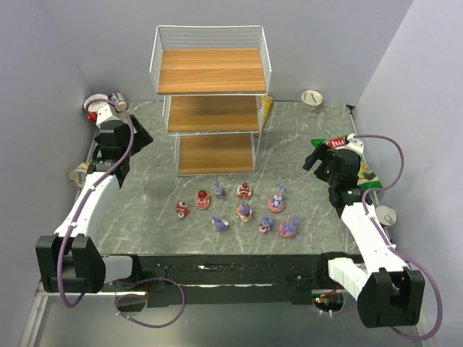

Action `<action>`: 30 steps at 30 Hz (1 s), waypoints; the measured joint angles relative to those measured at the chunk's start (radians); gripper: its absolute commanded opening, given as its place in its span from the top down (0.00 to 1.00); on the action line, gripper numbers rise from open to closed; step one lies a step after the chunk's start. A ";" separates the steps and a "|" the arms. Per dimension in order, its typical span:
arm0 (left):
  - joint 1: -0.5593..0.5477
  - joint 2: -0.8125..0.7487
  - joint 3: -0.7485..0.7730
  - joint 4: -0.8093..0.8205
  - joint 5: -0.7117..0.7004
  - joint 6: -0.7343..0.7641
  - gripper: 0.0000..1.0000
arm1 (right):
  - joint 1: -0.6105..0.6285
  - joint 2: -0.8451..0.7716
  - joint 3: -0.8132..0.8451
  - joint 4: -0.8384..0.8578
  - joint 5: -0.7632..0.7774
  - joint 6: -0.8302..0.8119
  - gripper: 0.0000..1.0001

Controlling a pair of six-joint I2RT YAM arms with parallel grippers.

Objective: Place and organize the plastic toys onto the shelf

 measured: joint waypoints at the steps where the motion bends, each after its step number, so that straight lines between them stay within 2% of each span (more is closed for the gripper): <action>1: 0.000 -0.008 -0.006 0.000 0.006 0.004 0.04 | 0.000 -0.013 -0.002 -0.008 -0.011 0.000 0.00; 8: 0.000 -0.028 -0.007 -0.078 0.047 -0.014 0.04 | 0.020 -0.154 -0.002 -0.101 -0.036 0.014 0.00; 13: 0.000 -0.043 -0.007 -0.160 0.066 -0.059 0.04 | 0.119 -0.246 -0.002 -0.173 -0.030 0.019 0.00; 16: 0.000 -0.082 -0.010 -0.182 0.071 -0.077 0.04 | 0.222 -0.267 -0.002 -0.209 -0.025 0.019 0.03; 23: 0.000 -0.190 -0.010 -0.263 0.076 -0.100 0.04 | 0.593 -0.311 -0.035 -0.199 0.013 -0.005 0.05; 30: 0.000 -0.238 -0.010 -0.306 0.104 -0.105 0.04 | 0.826 -0.255 -0.047 -0.148 0.031 -0.066 0.05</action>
